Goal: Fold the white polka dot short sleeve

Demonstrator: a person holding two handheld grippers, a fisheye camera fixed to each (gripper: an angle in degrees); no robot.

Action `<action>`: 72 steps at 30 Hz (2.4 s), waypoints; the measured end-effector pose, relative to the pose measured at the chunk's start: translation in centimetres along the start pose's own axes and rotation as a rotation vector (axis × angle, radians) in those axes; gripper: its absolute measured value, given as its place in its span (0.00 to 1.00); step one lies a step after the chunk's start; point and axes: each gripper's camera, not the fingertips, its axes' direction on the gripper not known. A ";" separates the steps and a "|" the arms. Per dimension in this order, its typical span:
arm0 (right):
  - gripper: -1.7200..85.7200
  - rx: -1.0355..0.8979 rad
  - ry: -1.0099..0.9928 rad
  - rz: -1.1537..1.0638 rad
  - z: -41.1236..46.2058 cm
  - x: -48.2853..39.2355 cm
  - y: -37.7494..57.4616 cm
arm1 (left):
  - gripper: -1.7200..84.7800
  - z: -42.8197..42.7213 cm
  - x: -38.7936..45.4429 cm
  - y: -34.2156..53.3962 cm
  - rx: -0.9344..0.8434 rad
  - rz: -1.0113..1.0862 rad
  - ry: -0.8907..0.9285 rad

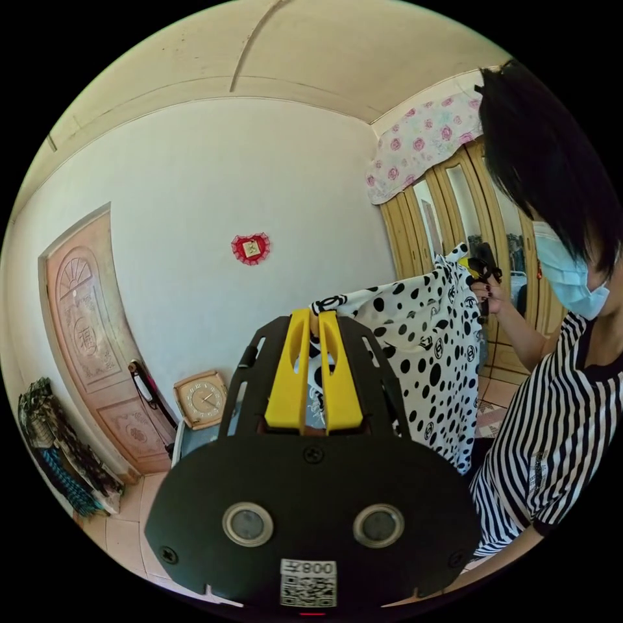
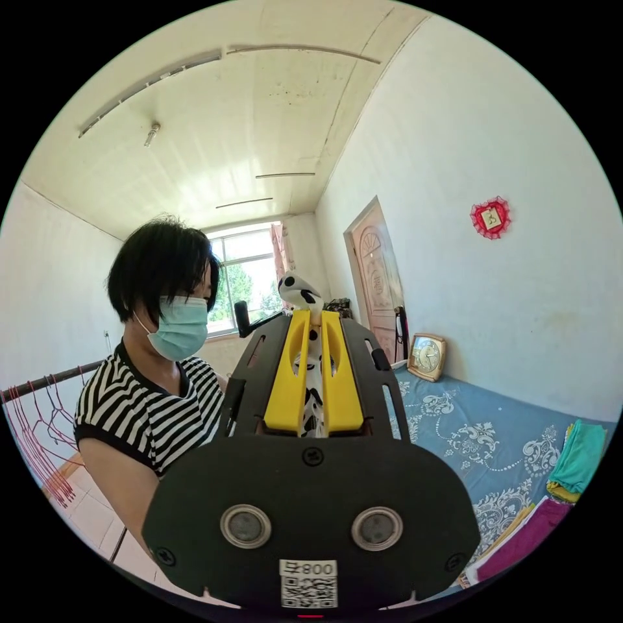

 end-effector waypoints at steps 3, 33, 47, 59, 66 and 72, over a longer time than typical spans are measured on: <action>0.05 -0.033 0.027 0.065 2.6 6.8 -0.2 | 0.05 4.5 -4.7 2.0 -0.066 -0.034 0.002; 0.11 -0.598 0.245 1.143 18.2 56.2 36.9 | 0.15 36.0 -42.1 65.6 -0.857 -1.167 0.288; 0.14 -0.717 0.288 1.291 19.1 51.7 44.9 | 0.17 27.6 -42.4 83.9 -0.830 -1.577 0.465; 0.04 -0.661 0.178 1.317 18.4 53.1 45.9 | 0.16 26.4 -46.2 90.1 -0.800 -1.605 0.510; 0.02 -0.409 -0.080 1.244 15.6 52.6 40.3 | 0.16 24.9 -47.0 92.4 -0.712 -1.635 0.529; 0.02 -0.355 -0.167 1.124 15.8 52.2 35.1 | 0.16 24.0 -47.0 93.9 -0.620 -1.677 0.544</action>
